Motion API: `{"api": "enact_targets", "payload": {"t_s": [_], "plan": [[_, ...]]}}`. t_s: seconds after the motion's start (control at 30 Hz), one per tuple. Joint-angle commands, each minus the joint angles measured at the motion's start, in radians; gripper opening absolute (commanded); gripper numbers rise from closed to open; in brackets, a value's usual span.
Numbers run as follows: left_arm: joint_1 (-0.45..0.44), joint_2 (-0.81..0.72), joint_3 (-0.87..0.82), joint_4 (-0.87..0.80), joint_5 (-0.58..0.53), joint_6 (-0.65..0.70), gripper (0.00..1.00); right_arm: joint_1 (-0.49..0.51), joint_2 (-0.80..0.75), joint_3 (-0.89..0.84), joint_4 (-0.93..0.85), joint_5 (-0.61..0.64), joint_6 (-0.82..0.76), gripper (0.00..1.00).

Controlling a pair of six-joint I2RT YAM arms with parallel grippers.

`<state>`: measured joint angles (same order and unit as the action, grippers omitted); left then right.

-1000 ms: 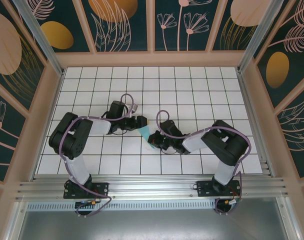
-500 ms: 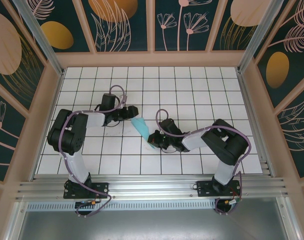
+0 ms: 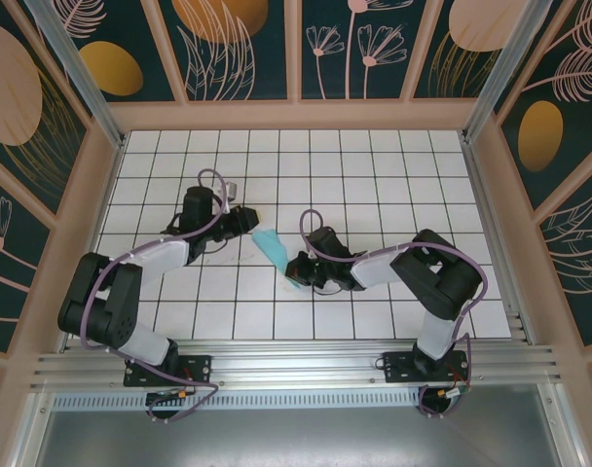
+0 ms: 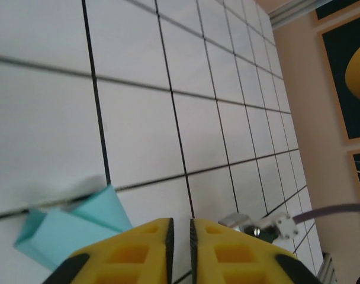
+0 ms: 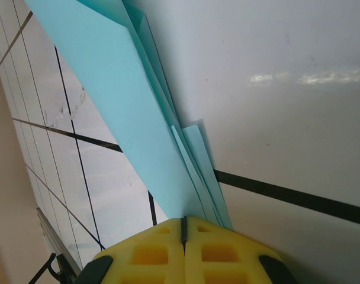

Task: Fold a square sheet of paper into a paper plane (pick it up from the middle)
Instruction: Fold the wing for the fifth time at the center of the table.

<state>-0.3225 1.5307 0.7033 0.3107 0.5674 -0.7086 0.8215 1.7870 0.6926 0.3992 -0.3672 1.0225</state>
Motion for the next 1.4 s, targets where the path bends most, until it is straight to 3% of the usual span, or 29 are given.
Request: {"api": "enact_targets", "payload": {"t_s": [0.0,0.37,0.57,0.77,1.07,1.37], "plan": [[-0.061,0.013,-0.047,0.041,0.013,-0.048,0.11,0.002,0.067,-0.011,-0.168,0.026,-0.036,0.00],[-0.095,0.242,-0.033,0.166,0.055,-0.068,0.13,0.002,0.046,-0.027,-0.137,0.018,-0.036,0.00],[-0.095,0.314,-0.026,0.128,-0.008,-0.055,0.12,0.005,-0.036,-0.008,-0.129,-0.005,-0.081,0.00],[-0.095,0.340,-0.008,0.037,-0.052,-0.006,0.12,0.025,-0.069,0.113,-0.237,-0.040,-0.210,0.00],[-0.095,0.355,-0.004,0.021,-0.057,0.004,0.11,0.029,0.044,0.209,-0.401,-0.029,-0.300,0.00],[-0.095,0.359,0.012,-0.016,-0.090,0.023,0.09,0.016,-0.014,0.036,-0.322,-0.061,-0.234,0.00]]}}
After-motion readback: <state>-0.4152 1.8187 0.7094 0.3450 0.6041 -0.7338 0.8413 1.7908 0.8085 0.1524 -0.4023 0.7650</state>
